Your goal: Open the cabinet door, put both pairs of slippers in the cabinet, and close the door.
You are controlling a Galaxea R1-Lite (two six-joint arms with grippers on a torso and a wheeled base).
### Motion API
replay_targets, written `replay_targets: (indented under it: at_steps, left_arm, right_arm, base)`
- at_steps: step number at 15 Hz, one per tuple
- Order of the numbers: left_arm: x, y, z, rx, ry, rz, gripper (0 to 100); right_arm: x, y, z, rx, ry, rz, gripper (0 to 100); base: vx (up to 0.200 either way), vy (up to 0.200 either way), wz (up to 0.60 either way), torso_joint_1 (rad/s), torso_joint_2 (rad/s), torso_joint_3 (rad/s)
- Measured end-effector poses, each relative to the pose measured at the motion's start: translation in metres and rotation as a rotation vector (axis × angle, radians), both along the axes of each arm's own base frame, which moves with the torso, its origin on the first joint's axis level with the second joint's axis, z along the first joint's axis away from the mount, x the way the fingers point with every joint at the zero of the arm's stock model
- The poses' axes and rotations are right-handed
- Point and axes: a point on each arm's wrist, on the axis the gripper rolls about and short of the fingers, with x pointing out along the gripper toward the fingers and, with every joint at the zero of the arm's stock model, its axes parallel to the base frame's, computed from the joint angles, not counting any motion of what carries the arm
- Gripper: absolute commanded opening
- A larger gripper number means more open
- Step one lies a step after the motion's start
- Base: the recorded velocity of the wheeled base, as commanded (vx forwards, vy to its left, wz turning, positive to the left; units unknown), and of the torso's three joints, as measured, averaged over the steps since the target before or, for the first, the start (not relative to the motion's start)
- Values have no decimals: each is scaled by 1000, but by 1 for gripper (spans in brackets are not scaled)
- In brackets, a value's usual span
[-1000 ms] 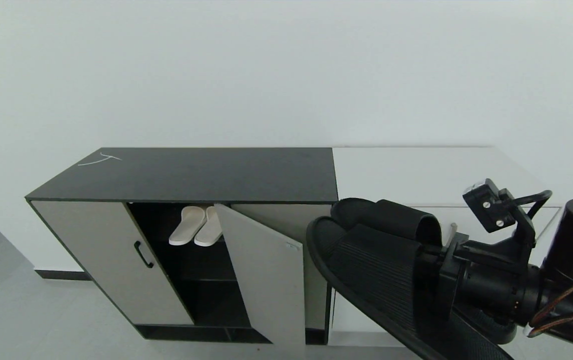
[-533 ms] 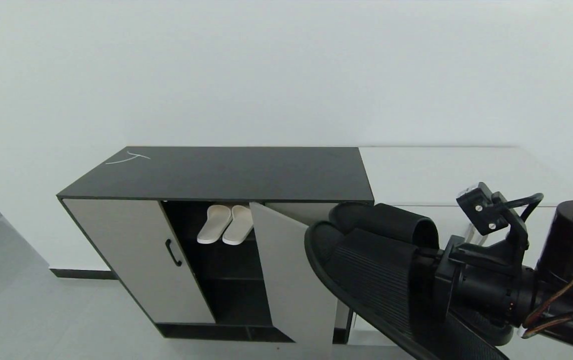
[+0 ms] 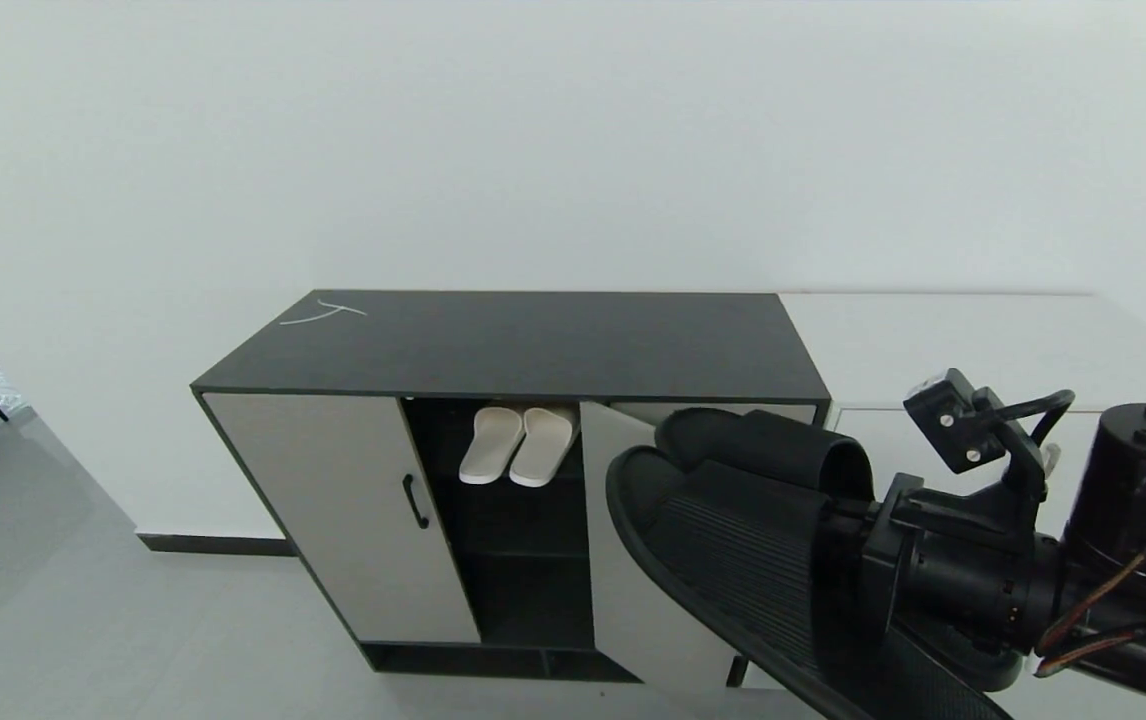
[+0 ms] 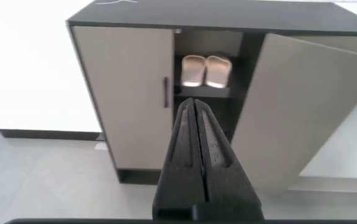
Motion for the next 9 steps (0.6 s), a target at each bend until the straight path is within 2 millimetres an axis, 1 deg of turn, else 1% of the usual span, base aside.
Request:
replay_targets:
  at_steps: [9]
  left_arm:
    - [0,0,0,0,0,0,0]
  right_arm:
    - [0,0,-1,-4,3,0,0]
  base:
    - [0,200,0,3,2,2]
